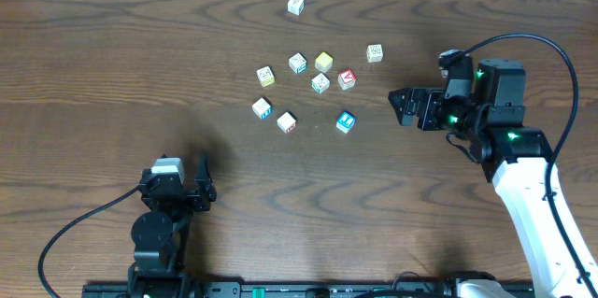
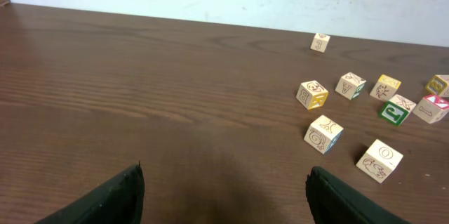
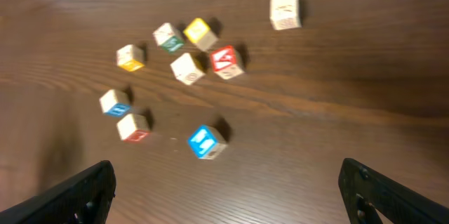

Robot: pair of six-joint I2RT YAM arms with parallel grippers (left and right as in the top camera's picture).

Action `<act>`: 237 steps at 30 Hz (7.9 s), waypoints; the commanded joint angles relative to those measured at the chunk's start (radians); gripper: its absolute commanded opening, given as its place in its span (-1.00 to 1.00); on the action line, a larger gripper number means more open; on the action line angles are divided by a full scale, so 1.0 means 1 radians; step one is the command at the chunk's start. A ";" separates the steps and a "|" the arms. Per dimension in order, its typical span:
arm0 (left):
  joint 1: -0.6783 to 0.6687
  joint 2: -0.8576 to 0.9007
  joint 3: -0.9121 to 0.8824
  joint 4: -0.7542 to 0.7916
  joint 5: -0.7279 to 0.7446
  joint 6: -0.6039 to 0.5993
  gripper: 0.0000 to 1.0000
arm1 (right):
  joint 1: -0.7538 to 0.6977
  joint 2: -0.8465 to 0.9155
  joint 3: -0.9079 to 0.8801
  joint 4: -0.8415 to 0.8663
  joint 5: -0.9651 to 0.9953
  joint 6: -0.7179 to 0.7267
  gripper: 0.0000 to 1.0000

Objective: Lift 4 blocks
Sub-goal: 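Swing the right gripper forward toward the white block at top right, then lower the open right gripper around the white gate-picture block, then close the right gripper on the white gate-picture block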

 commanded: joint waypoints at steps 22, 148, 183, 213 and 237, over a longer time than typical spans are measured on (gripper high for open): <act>-0.002 -0.001 -0.019 -0.037 -0.010 0.010 0.49 | 0.020 0.051 0.018 0.118 0.156 -0.143 0.98; -0.002 0.021 -0.019 -0.037 -0.010 0.010 0.49 | 0.194 1.005 0.841 -0.014 0.380 -0.124 0.95; -0.002 0.039 -0.019 -0.037 -0.010 0.010 0.49 | 0.183 1.006 0.841 -0.047 0.449 -0.077 0.23; -0.002 0.058 -0.019 -0.037 -0.010 0.010 0.49 | 0.183 1.006 0.841 -0.080 0.449 -0.086 0.06; -0.002 0.058 -0.019 -0.037 -0.013 0.010 0.49 | 0.182 1.006 0.841 -0.029 0.468 -0.132 0.08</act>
